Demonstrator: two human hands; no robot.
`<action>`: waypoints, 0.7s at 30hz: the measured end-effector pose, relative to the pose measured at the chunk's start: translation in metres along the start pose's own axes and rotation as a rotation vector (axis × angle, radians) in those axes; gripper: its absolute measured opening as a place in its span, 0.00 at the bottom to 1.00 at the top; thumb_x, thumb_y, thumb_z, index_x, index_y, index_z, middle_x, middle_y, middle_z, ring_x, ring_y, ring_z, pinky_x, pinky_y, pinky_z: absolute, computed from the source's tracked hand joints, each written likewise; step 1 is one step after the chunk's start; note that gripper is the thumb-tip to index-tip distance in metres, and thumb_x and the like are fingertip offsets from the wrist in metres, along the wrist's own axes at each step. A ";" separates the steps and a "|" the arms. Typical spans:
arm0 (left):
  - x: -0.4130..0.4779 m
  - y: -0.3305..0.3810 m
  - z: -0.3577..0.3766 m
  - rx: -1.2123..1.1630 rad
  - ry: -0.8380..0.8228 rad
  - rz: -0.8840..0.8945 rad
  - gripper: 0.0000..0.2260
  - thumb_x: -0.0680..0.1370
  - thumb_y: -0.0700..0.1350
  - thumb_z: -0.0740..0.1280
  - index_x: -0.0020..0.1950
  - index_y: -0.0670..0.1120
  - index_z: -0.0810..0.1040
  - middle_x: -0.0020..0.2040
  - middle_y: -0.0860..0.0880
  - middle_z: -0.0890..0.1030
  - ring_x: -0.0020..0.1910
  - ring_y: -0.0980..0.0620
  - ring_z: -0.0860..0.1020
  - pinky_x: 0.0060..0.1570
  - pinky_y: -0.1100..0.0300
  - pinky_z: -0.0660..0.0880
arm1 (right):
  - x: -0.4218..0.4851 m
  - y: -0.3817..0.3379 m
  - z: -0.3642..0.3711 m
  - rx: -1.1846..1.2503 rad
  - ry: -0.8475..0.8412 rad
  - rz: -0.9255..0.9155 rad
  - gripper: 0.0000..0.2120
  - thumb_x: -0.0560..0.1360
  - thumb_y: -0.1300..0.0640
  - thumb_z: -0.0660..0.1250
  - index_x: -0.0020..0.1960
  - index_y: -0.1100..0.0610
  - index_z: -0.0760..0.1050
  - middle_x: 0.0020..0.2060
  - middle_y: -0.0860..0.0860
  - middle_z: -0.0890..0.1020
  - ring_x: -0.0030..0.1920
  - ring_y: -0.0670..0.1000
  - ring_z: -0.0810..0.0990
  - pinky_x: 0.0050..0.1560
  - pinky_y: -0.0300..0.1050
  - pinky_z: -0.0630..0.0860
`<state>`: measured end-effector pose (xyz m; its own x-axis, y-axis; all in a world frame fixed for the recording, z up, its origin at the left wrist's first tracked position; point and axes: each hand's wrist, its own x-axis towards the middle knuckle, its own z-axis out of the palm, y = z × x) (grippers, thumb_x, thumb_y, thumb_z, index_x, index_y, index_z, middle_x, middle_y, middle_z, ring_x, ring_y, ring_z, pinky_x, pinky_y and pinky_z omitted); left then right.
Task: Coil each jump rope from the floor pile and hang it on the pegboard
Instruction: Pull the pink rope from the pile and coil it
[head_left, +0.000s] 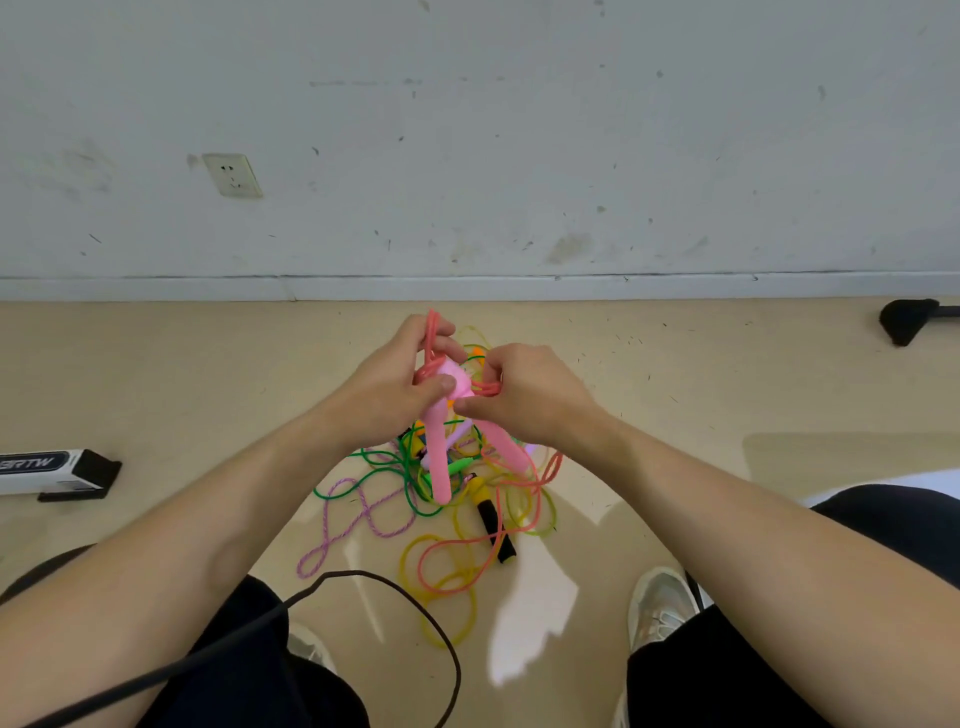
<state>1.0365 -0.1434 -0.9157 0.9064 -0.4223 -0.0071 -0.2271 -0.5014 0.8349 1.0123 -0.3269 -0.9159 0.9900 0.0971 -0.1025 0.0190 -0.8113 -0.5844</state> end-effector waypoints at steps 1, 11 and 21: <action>0.001 0.000 0.002 0.026 0.002 0.001 0.22 0.75 0.39 0.68 0.67 0.50 0.68 0.56 0.58 0.79 0.55 0.56 0.77 0.56 0.54 0.76 | -0.001 -0.002 0.000 -0.113 0.009 -0.005 0.20 0.71 0.39 0.72 0.37 0.53 0.69 0.35 0.49 0.76 0.37 0.52 0.74 0.31 0.44 0.65; 0.005 -0.005 0.008 0.211 0.003 0.013 0.23 0.72 0.41 0.75 0.65 0.48 0.71 0.52 0.60 0.81 0.47 0.68 0.76 0.55 0.57 0.77 | -0.010 -0.005 0.004 -0.280 0.053 -0.078 0.16 0.76 0.41 0.67 0.41 0.53 0.71 0.38 0.50 0.76 0.41 0.54 0.75 0.35 0.43 0.67; 0.004 -0.008 0.007 0.204 -0.042 -0.019 0.23 0.71 0.44 0.77 0.63 0.49 0.74 0.51 0.62 0.80 0.44 0.69 0.76 0.51 0.61 0.77 | -0.015 -0.002 0.014 -0.283 0.104 -0.136 0.13 0.77 0.45 0.66 0.41 0.54 0.71 0.38 0.51 0.77 0.40 0.55 0.75 0.32 0.44 0.66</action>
<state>1.0389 -0.1464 -0.9260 0.8965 -0.4405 -0.0478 -0.2816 -0.6498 0.7060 0.9952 -0.3191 -0.9242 0.9843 0.1684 0.0523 0.1761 -0.9243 -0.3386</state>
